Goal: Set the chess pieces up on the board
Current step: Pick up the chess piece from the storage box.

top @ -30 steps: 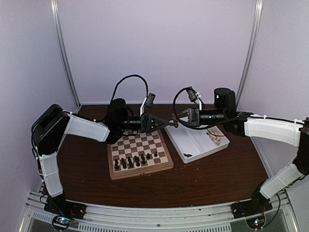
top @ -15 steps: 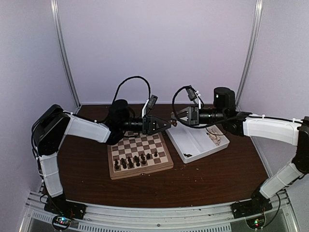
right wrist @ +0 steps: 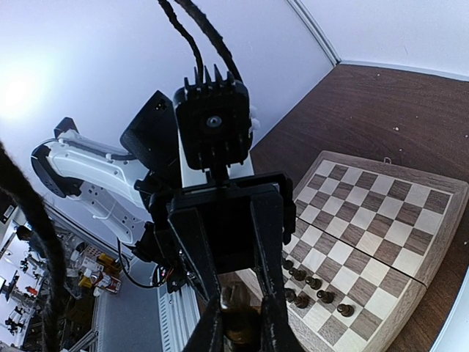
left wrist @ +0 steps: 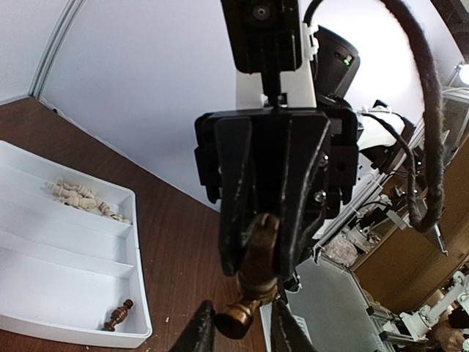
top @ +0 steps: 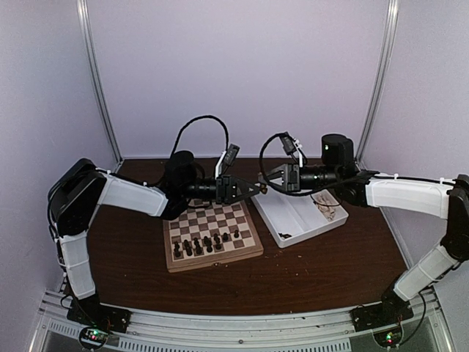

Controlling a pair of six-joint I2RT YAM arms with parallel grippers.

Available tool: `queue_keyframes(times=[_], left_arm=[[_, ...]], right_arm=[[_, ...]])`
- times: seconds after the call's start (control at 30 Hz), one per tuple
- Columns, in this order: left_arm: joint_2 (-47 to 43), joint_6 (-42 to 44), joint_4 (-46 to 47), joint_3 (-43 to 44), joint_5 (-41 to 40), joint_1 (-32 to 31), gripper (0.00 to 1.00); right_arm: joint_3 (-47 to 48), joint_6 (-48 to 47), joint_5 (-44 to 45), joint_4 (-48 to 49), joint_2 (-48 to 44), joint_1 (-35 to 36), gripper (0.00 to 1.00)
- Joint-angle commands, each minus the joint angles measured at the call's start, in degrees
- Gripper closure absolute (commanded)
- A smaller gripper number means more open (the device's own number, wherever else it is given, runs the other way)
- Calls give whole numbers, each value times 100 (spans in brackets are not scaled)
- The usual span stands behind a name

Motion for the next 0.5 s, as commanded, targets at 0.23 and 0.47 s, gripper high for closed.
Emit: queue_keyframes(times=[0.23,0.47], left_arm=[[-35,86,249,90,163,-17,82],[-43,123,219,91,170,-17,85]], right_arm=[[104,-30,-15,154,101,1,85],[102,-54,55,126,49,-6,85]])
